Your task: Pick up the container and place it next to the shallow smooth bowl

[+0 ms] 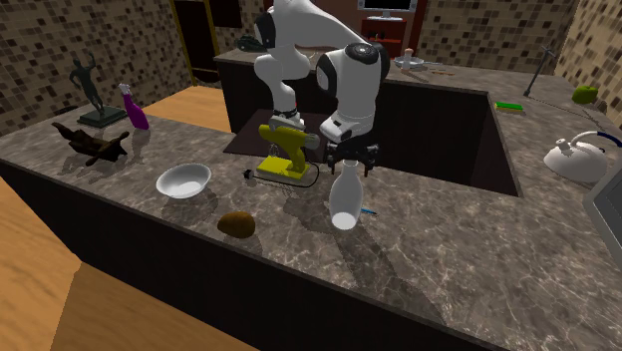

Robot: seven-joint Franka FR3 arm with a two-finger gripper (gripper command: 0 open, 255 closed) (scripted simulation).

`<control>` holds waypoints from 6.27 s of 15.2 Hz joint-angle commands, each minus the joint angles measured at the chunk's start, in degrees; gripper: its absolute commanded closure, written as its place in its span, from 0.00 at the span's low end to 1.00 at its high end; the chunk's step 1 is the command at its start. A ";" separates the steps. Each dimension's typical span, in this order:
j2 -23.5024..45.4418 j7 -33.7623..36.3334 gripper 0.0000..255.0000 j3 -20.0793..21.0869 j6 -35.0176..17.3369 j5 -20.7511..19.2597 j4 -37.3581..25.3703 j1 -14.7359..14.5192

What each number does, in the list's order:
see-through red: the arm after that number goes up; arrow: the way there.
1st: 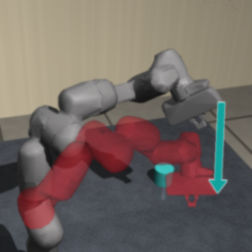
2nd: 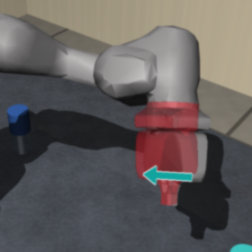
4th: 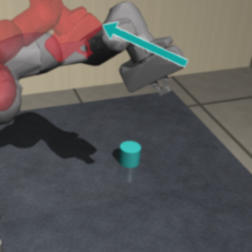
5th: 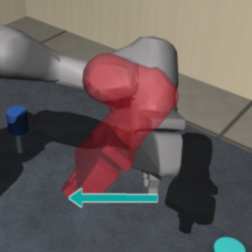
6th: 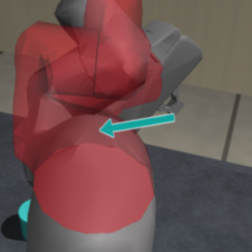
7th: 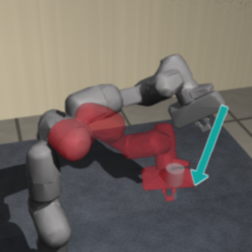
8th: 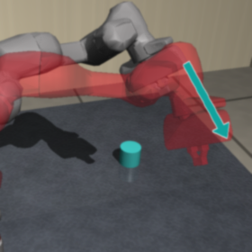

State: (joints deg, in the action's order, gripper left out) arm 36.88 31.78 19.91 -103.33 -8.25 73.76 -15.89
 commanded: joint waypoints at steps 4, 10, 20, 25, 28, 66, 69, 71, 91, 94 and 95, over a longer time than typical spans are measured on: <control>0.01 0.01 0.00 0.00 -0.05 0.00 0.03 0.00; 0.01 0.01 1.00 0.00 -0.05 0.00 0.03 -0.01; -0.72 -0.07 1.00 0.20 4.11 0.26 -3.47 -0.27; -0.90 -0.11 1.00 0.30 7.86 0.37 -7.10 -0.64; -0.77 -0.12 1.00 0.33 10.26 0.37 -9.66 -0.96; -35.31 -28.79 1.00 -7.78 24.85 8.89 9.69 22.01; -36.67 -32.64 1.00 -9.64 26.97 8.75 8.95 23.98; -37.24 -35.23 1.00 -10.94 28.46 8.54 8.04 25.24; -42.35 -43.99 1.00 -15.33 21.29 7.92 20.26 29.48; -42.99 -44.01 1.00 -15.34 18.85 7.97 23.35 29.49; -43.17 -44.01 1.00 -15.35 18.04 7.98 24.34 29.49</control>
State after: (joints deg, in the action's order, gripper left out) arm -6.06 -12.29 4.54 -84.47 -0.30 97.10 13.63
